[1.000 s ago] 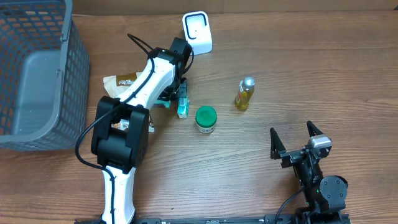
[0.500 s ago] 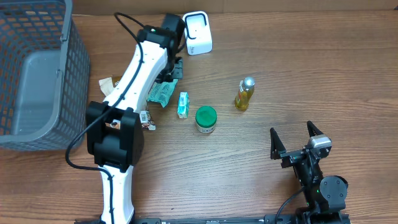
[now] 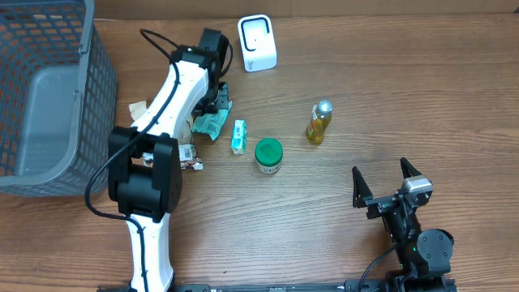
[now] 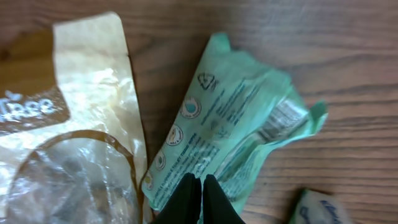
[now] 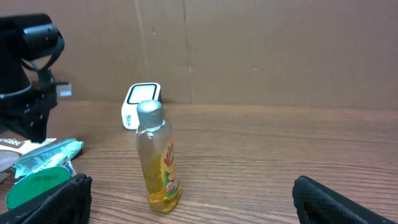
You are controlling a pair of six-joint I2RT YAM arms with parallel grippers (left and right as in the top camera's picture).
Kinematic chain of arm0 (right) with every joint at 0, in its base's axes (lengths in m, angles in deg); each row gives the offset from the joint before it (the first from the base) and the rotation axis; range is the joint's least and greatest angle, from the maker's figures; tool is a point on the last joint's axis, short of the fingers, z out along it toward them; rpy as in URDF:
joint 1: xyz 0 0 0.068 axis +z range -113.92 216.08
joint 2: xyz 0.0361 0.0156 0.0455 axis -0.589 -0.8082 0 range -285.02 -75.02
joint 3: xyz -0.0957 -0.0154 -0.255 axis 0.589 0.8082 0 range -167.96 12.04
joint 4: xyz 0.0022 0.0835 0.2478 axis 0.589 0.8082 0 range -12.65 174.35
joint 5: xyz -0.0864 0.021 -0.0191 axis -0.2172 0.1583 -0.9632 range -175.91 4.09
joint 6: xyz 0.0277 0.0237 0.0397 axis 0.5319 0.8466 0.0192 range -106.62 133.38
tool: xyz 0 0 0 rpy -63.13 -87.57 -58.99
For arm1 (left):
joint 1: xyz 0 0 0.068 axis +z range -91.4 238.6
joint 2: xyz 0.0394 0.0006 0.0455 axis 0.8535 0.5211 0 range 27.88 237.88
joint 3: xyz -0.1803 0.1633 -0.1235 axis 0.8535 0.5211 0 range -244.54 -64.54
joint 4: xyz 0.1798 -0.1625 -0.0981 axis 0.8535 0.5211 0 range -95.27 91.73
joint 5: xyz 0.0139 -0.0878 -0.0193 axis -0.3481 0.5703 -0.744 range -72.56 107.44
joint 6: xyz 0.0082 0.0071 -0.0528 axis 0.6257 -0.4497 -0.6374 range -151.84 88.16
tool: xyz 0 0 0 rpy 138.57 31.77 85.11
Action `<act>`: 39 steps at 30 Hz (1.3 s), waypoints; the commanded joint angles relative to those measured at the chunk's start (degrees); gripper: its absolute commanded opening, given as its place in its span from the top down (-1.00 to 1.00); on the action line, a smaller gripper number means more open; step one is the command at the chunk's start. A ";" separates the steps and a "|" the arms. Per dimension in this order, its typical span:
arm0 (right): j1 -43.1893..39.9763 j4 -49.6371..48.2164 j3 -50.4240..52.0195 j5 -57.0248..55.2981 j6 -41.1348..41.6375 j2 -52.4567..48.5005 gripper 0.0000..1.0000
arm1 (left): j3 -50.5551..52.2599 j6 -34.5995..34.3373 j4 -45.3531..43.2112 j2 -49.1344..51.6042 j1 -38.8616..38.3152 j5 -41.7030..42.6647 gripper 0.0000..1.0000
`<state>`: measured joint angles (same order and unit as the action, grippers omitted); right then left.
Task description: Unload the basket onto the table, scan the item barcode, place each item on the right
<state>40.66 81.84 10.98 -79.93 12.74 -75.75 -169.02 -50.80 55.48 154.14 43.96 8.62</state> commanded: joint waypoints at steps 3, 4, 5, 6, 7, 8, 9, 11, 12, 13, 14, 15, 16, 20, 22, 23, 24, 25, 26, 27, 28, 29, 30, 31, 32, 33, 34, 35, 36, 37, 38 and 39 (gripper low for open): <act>-0.11 -0.22 0.61 -0.07 -0.28 0.57 -1.00 | 2.23 1.25 -0.22 4.85 -0.55 0.44 0.78; -0.11 -0.22 0.61 -0.07 -0.26 0.57 -1.00 | 2.23 1.27 -0.35 6.16 -0.55 0.87 0.74; -0.11 -0.22 0.61 -0.07 -0.28 0.57 -1.00 | 2.23 1.73 -0.35 7.65 -0.57 2.23 0.73; -0.11 -0.22 0.61 -0.07 -0.28 0.57 -1.00 | 2.23 2.45 -0.33 8.37 -0.55 3.37 0.71; -0.11 -0.22 0.61 -0.07 -0.26 0.57 -1.00 | 2.23 3.82 -0.09 9.25 -0.55 5.40 0.68; -0.11 -0.22 0.61 -0.07 -0.28 0.57 -1.00 | 2.23 4.70 0.33 9.77 -0.57 6.80 0.65; -0.11 -0.22 0.61 -0.07 -0.28 0.57 -1.00 | 2.23 5.35 0.70 10.21 -0.61 8.02 0.56; -0.11 -0.22 0.61 -0.07 -0.26 0.57 -1.00 | 2.21 5.51 1.16 10.23 -0.61 8.46 0.36; -0.11 -0.22 0.61 -0.07 -0.28 0.57 -1.00 | 2.19 5.51 1.29 9.97 -0.61 8.46 0.29; -0.11 -0.22 0.61 -0.07 -0.26 0.57 -1.00 | 1.95 5.53 1.57 9.77 -0.59 8.35 0.24; -0.11 -0.22 0.61 -0.07 -0.26 0.57 -1.00 | 1.36 5.53 2.12 9.55 -0.50 8.26 0.14; -0.11 -0.22 0.61 -0.07 -0.28 0.57 -1.00 | 0.68 5.53 2.64 9.35 -0.35 8.26 0.07; -0.11 -0.22 0.61 -0.07 -0.26 0.57 -1.00 | -0.48 5.53 3.61 9.14 -0.13 8.26 -0.01; -0.11 -0.22 0.61 -0.07 -0.28 0.57 -1.00 | -6.47 5.75 7.80 8.66 0.33 8.28 -0.07; -0.11 -0.22 0.61 -0.07 -0.28 0.57 -1.00 | -10.14 5.75 9.99 8.63 0.37 8.26 -0.07; -0.11 -0.22 0.61 -0.07 -0.28 0.57 -1.00 | -12.22 5.73 11.04 8.63 0.37 8.28 -0.09; -0.11 -0.22 0.61 -0.07 -0.26 0.57 -1.00 | -13.53 5.70 11.50 8.63 0.37 8.28 -0.10; -0.11 -0.22 0.61 -0.07 -0.26 0.57 -1.00 | -14.67 5.70 11.72 8.63 0.37 8.28 -0.08; -0.11 -0.22 0.61 -0.07 -0.28 0.57 -1.00 | -15.23 5.70 11.61 8.63 0.37 8.28 0.05; -0.11 -0.22 0.61 -0.07 -0.26 0.57 -1.00 | -15.30 5.70 11.10 8.63 0.37 8.26 0.36; -0.11 -0.22 0.61 -0.07 -0.28 0.57 -1.00 | -15.26 5.68 10.71 8.66 0.37 8.26 0.63; -0.11 -0.22 0.61 -0.07 -0.26 0.57 -1.00 | -14.84 5.68 10.05 8.81 0.35 8.20 0.69; -0.11 -0.22 0.61 -0.07 -0.26 0.57 -1.00 | -14.38 5.70 9.55 8.87 0.31 8.20 0.66; -0.11 -0.22 0.61 -0.07 -0.28 0.57 -1.00 | -13.84 5.68 9.01 9.01 0.24 8.20 0.59; -0.11 -0.22 0.61 -0.07 -0.28 0.57 -1.00 | -12.96 5.70 8.26 9.09 0.20 8.22 0.54; -0.11 -0.22 0.61 -0.07 -0.26 0.57 -1.00 | -12.13 5.68 7.61 9.20 0.13 8.22 0.50; -0.11 -0.22 0.61 -0.07 -0.26 0.57 -1.00 | -11.06 5.68 6.84 9.35 0.07 8.24 0.49; -0.11 -0.22 0.61 -0.07 -0.26 0.57 -1.00 | -10.01 5.66 6.10 9.40 -0.02 8.26 0.49; -0.11 -0.22 0.61 -0.07 -0.26 0.57 -1.00 | -7.74 5.68 4.26 9.40 -0.22 8.44 0.51; -0.11 -0.22 0.61 -0.07 -0.28 0.57 -1.00 | -6.49 5.68 3.32 9.40 -0.42 8.41 0.51; -0.11 -0.22 0.61 -0.07 -0.28 0.57 -1.00 | -5.29 5.68 2.25 9.40 -0.55 8.22 0.50; -0.11 -0.22 0.61 -0.07 -0.26 0.57 -1.00 | -3.82 5.68 1.01 9.40 -0.59 8.22 0.49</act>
<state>40.66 81.84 10.98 -79.93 12.69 -75.75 -177.13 -45.33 58.54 162.64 44.01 16.14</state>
